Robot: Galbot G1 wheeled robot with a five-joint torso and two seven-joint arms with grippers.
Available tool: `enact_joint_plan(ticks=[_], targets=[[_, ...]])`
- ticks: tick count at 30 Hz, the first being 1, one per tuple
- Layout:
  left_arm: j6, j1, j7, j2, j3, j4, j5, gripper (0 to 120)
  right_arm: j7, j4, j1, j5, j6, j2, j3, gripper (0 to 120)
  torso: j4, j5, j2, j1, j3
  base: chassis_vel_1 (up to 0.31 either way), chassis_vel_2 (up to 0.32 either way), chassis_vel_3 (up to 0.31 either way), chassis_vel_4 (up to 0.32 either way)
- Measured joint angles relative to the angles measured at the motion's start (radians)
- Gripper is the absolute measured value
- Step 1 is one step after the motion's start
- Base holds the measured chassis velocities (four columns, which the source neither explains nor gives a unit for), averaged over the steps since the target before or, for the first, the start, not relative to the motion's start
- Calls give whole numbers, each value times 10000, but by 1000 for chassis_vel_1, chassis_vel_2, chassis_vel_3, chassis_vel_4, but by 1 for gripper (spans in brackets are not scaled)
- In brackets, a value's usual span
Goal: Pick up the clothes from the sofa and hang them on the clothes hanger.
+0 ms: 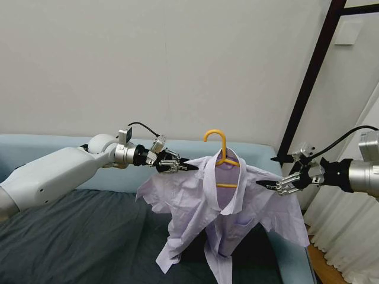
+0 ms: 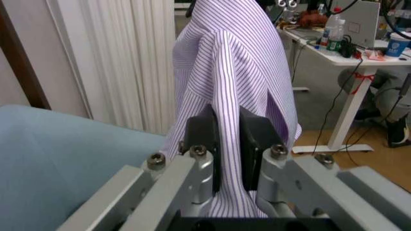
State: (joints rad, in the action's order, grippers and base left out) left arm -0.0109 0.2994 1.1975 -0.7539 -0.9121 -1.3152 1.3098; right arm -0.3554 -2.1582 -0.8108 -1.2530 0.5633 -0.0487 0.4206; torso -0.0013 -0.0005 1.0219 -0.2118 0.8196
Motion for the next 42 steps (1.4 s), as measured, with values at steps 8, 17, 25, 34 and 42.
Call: enact_joint_plan(ticks=[8, 17, 25, 34, 42], targets=[[74, 3, -99, -117, -78, -203, -1, 8, 69, -98, -91, -211, 122, -121, -155, 98, 0, 0, -1, 0, 0, 0, 0, 0, 0], [81, 4, -84, -118, -125, -254, -9, 8, -129, -150, -182, -101, 126, -144, -273, 67, 1, -1, 0, 0, 0, 0, 0, 0, 0], [51, -1, 10, -55, -126, -358, -10, 8, -282, -215, -235, 116, 92, -159, -335, 37, 2, -1, 0, 0, 0, 0, 0, 0, 0], [-13, -6, 17, -47, -127, -350, -54, 8, -313, -317, -269, 120, 5, -244, -376, 11, 2, -2, 0, 0, 0, 0, 0, 0, 0], [-131, 14, -79, -68, -127, -282, -172, 8, -361, -311, -275, 91, -122, -225, -372, 10, 1, -1, -1, 0, 0, 0, 0, 0, 0]])
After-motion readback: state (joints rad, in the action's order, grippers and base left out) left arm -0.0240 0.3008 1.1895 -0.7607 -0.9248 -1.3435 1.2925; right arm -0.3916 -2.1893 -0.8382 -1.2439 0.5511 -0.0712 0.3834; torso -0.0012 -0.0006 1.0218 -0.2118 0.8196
